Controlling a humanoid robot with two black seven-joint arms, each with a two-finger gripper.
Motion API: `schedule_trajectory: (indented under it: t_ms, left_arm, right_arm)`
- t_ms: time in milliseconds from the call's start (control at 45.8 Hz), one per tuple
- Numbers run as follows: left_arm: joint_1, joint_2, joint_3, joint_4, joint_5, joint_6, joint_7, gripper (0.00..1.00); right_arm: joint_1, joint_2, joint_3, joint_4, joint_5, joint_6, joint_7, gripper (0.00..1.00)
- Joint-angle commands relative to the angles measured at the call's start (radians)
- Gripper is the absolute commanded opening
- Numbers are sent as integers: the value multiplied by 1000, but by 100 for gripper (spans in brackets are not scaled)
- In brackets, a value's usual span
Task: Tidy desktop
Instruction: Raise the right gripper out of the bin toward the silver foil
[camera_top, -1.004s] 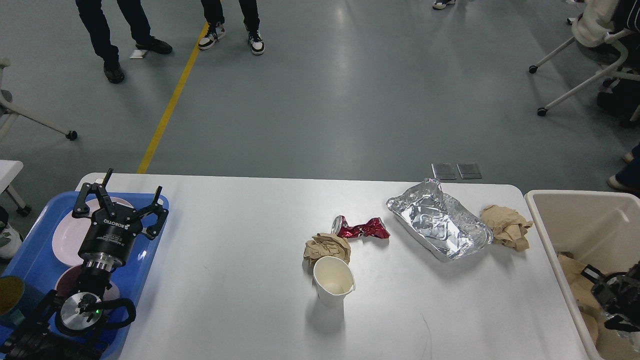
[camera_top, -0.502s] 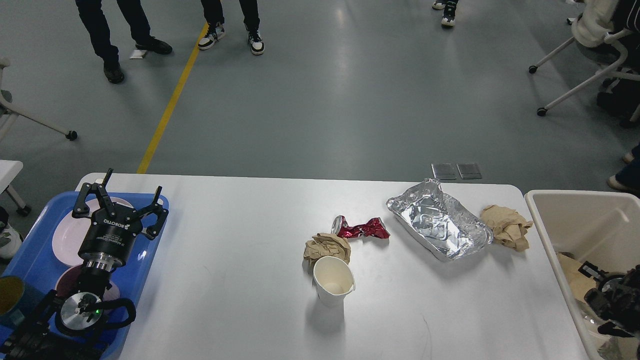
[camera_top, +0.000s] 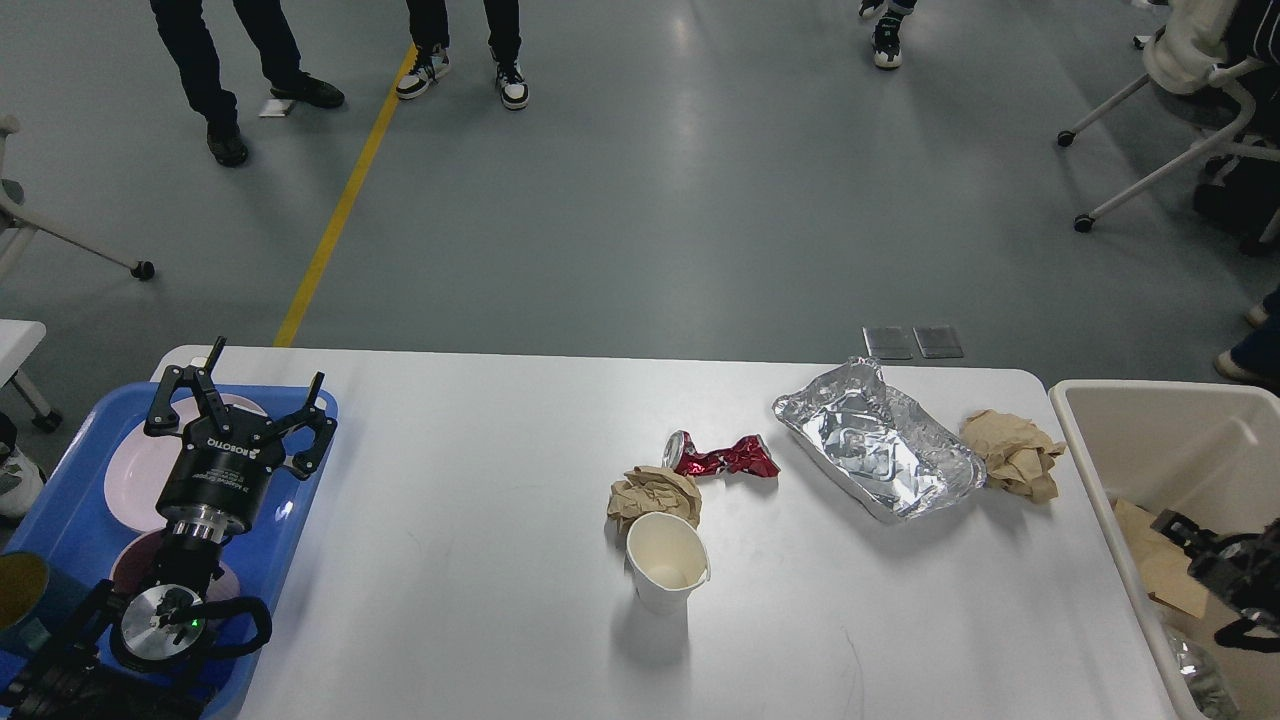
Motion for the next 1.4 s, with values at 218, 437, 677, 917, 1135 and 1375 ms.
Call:
schedule_trajectory:
  t_ms: [218,437,677,917,1135,1375]
  left_arm:
    - [0,0,0,0,-1,0,2,96]
    - [0,0,0,0,-1,0,2,96]
    - [0,0,0,0,0,0,0,96]
    - [0,0,0,0,-1,0,0,96]
    - [0,0,0,0,-1,0,0,96]
    - [0,0,0,0,0,0,2,96]
  right_arm:
    - [646,-69,-429,539,-10,261,-6,100]
    - [1092,-6,-500,787,-2,540,-6,100]
    - [1421,92,-509,973,6,763,-5,100]
    - [1610,175,-511,1136,10,766,0,100]
    - [1633,196,-491,1180,23,757,2,100]
    - [1609,190,-475,1173,24,740,3,100]
